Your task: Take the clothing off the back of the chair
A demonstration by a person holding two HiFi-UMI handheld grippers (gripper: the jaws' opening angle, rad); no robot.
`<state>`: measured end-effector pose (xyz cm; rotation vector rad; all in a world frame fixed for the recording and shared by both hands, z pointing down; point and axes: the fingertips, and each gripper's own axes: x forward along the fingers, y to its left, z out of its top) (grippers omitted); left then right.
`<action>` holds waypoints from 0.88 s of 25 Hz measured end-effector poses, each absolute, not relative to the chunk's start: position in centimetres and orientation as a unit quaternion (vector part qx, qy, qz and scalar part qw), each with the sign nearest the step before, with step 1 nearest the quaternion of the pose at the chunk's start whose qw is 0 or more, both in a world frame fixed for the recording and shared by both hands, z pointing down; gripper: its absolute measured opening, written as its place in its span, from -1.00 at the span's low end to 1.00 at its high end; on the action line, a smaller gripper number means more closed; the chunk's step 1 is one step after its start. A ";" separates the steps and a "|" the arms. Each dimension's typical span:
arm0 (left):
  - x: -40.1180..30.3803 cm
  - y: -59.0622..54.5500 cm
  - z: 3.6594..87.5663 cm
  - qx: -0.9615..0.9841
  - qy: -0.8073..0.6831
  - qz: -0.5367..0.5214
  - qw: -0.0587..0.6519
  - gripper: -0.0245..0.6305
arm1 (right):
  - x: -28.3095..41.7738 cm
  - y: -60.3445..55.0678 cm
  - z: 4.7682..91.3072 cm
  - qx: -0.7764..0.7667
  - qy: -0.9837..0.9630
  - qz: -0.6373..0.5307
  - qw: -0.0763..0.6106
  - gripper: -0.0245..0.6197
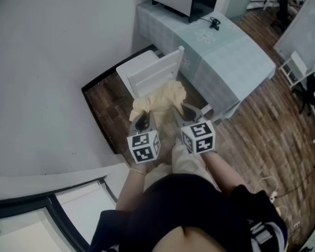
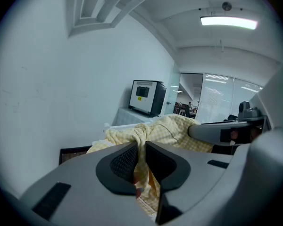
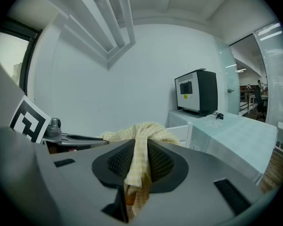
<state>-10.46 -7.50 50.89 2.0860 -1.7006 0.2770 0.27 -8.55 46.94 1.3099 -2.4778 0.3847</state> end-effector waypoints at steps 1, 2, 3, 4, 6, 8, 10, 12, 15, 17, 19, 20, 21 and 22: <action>-10.5 -7.1 50.8 0.753 -0.613 0.100 0.216 -0.78 | 0.3 -8.2 46.9 0.457 -0.865 0.134 0.155 -0.68; -10.5 -6.8 50.8 0.754 -0.613 0.099 0.216 -0.78 | 0.2 -7.8 46.9 0.457 -0.866 0.133 0.155 -0.68; -10.6 -6.4 50.7 0.754 -0.612 0.099 0.215 -0.78 | 0.2 -7.5 46.8 0.457 -0.866 0.133 0.154 -0.68; -10.6 -6.1 50.7 0.755 -0.612 0.098 0.215 -0.78 | 0.1 -7.1 46.8 0.457 -0.866 0.133 0.153 -0.68; -10.7 -5.4 50.6 0.755 -0.611 0.098 0.215 -0.78 | 0.0 -6.5 46.7 0.456 -0.867 0.133 0.152 -0.68; -10.8 -4.9 50.6 0.755 -0.611 0.098 0.215 -0.78 | 0.0 -5.9 46.6 0.455 -0.867 0.133 0.150 -0.68; -10.8 -4.3 50.6 0.755 -0.611 0.097 0.216 -0.78 | -0.1 -5.3 46.6 0.455 -0.868 0.134 0.149 -0.68; -10.9 -3.7 50.6 0.755 -0.611 0.095 0.218 -0.78 | -0.1 -4.7 46.6 0.455 -0.868 0.134 0.148 -0.68; -11.0 -3.0 50.6 0.755 -0.611 0.094 0.217 -0.78 | -0.2 -4.0 46.5 0.456 -0.868 0.134 0.145 -0.68; -11.2 -2.5 50.7 0.755 -0.612 0.093 0.219 -0.78 | -0.4 -3.6 46.6 0.455 -0.868 0.134 0.144 -0.68; -11.3 -2.1 50.8 0.754 -0.612 0.092 0.220 -0.78 | -0.5 -3.1 46.6 0.455 -0.869 0.134 0.144 -0.68; -11.3 -1.9 50.9 0.754 -0.612 0.092 0.221 -0.78 | -0.5 -2.9 46.6 0.454 -0.869 0.134 0.144 -0.68; -11.3 -1.7 50.9 0.754 -0.611 0.092 0.222 -0.78 | -0.5 -2.7 46.6 0.454 -0.869 0.133 0.144 -0.68; -11.3 -1.5 50.9 0.754 -0.611 0.091 0.222 -0.78 | -0.5 -2.6 46.6 0.454 -0.869 0.133 0.143 -0.68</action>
